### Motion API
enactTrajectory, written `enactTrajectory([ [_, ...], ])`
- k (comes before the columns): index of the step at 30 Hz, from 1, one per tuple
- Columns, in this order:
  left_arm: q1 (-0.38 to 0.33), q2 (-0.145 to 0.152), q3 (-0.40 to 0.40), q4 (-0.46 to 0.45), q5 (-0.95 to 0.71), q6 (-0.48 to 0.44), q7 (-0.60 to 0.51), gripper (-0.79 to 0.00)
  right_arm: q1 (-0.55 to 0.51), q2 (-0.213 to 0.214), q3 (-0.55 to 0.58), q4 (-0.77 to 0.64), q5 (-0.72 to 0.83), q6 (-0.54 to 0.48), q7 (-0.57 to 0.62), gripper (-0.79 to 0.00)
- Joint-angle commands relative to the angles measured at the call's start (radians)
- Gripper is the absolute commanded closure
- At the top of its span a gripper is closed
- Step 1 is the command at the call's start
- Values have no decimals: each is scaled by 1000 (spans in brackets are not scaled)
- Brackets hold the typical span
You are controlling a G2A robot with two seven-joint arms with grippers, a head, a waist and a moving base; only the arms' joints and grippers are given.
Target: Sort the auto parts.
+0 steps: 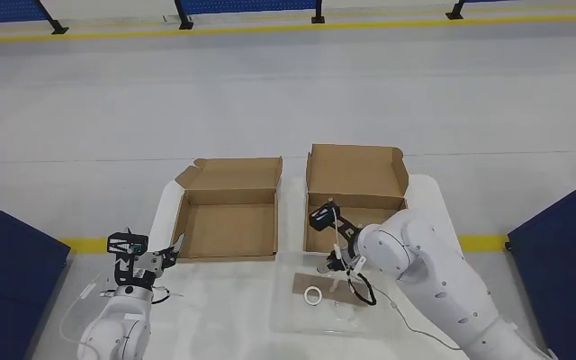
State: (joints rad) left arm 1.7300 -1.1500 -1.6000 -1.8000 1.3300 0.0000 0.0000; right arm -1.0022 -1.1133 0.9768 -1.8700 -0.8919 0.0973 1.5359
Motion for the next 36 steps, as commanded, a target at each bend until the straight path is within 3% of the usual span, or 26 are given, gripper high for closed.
enactTrajectory([
  [1, 0, 0, 0, 0, 0, 0, 0, -785, 0, 0, 1, 0, 0, 0, 0, -785],
  [21, 0, 0, 0, 0, 0, 0, 0, -785, -2, -23, -149, 100, -43, -58, 0, -785],
  [36, 0, 0, 0, 0, 0, 0, 0, -785, -18, -26, -186, 121, -82, -96, -19, -785],
])
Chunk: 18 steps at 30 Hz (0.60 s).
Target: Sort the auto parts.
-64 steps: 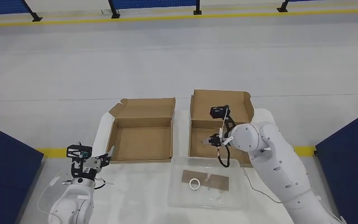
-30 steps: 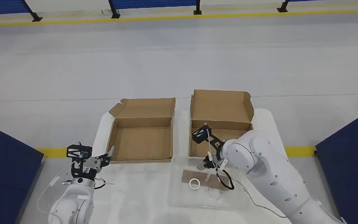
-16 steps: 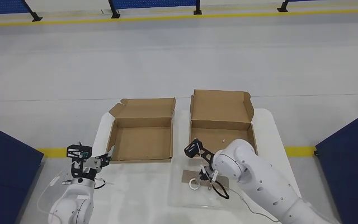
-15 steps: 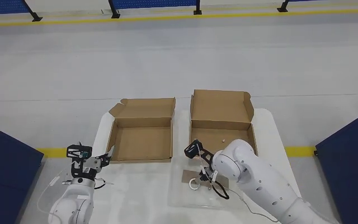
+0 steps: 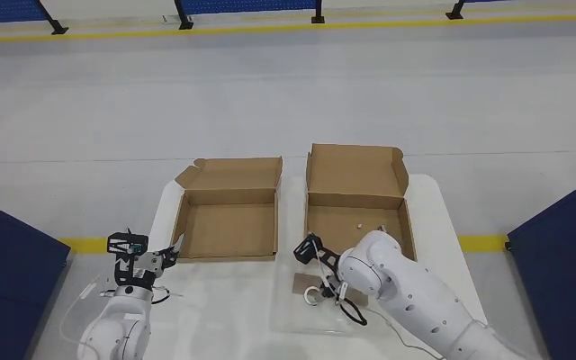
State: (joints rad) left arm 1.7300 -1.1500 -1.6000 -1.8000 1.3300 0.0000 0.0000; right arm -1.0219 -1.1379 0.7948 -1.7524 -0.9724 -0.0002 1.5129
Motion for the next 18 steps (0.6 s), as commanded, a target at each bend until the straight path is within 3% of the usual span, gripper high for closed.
enactTrajectory([
  [1, 0, 0, 0, 0, 0, 0, 0, -785, 3, -3, -10, 11, -6, 2, 7, -785],
  [18, 0, 0, 0, 0, 0, 0, 0, -785, 35, -27, -93, 98, -43, 29, 23, -785],
])
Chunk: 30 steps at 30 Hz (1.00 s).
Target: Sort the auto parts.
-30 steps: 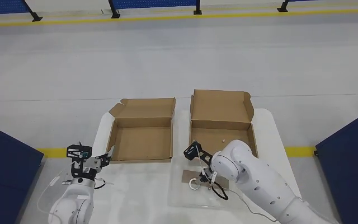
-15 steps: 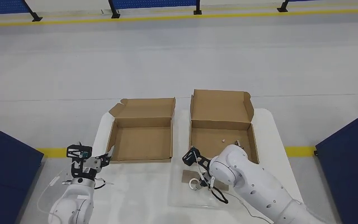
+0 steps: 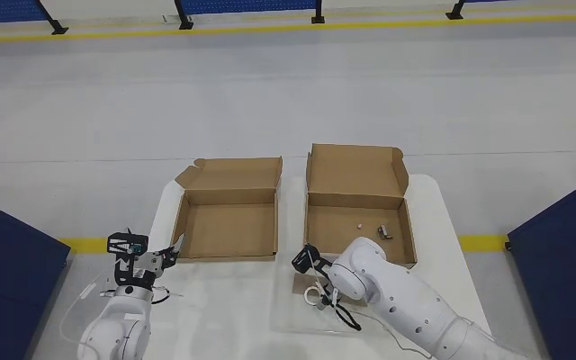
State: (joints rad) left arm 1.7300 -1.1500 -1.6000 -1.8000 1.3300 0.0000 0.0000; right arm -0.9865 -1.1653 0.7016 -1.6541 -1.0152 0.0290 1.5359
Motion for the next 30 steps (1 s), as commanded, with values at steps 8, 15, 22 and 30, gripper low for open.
enactTrajectory([
  [8, 0, 0, 0, 0, 0, 0, 0, -785, -3, 0, 0, 1, -2, -1, -7, -785],
  [15, 0, 0, 0, 0, 0, 0, 0, -785, -25, -2, -17, 19, -50, -10, -24, -785],
  [22, 0, 0, 0, 0, 0, 0, 0, -785, -44, -4, -16, 25, -60, 3, -17, -785],
  [30, 0, 0, 0, 0, 0, 0, 0, -785, -47, -4, -16, 27, -61, 2, -25, -785],
])
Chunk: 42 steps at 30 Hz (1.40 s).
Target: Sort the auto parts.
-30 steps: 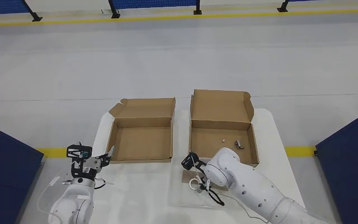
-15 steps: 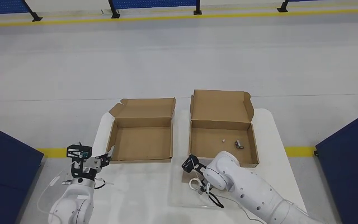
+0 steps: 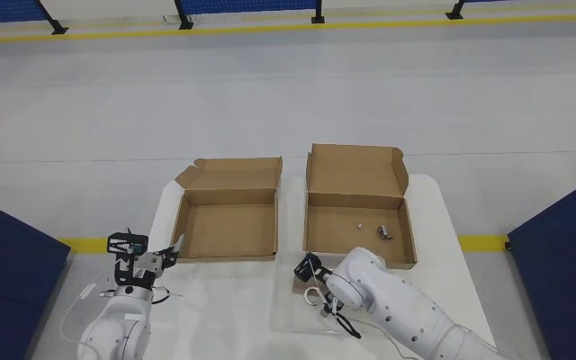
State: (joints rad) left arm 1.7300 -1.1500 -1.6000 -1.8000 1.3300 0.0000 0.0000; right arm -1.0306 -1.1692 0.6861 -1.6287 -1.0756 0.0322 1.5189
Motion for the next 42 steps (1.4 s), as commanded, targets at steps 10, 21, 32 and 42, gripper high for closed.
enactTrajectory([
  [10, 0, 0, 0, 0, 0, 0, 0, -785, -30, 2, 12, -6, -12, -43, -47, -683],
  [21, 0, 0, 0, 0, 0, 0, 0, -785, -36, 0, 22, -20, -13, -71, -33, -357],
  [32, 0, 0, 0, 0, 0, 0, 0, -785, -37, -5, 21, -7, -14, -83, -9, -345],
  [42, 0, 0, 0, 0, 0, 0, 0, -785, -39, -10, 19, 0, -24, -86, 5, -212],
])
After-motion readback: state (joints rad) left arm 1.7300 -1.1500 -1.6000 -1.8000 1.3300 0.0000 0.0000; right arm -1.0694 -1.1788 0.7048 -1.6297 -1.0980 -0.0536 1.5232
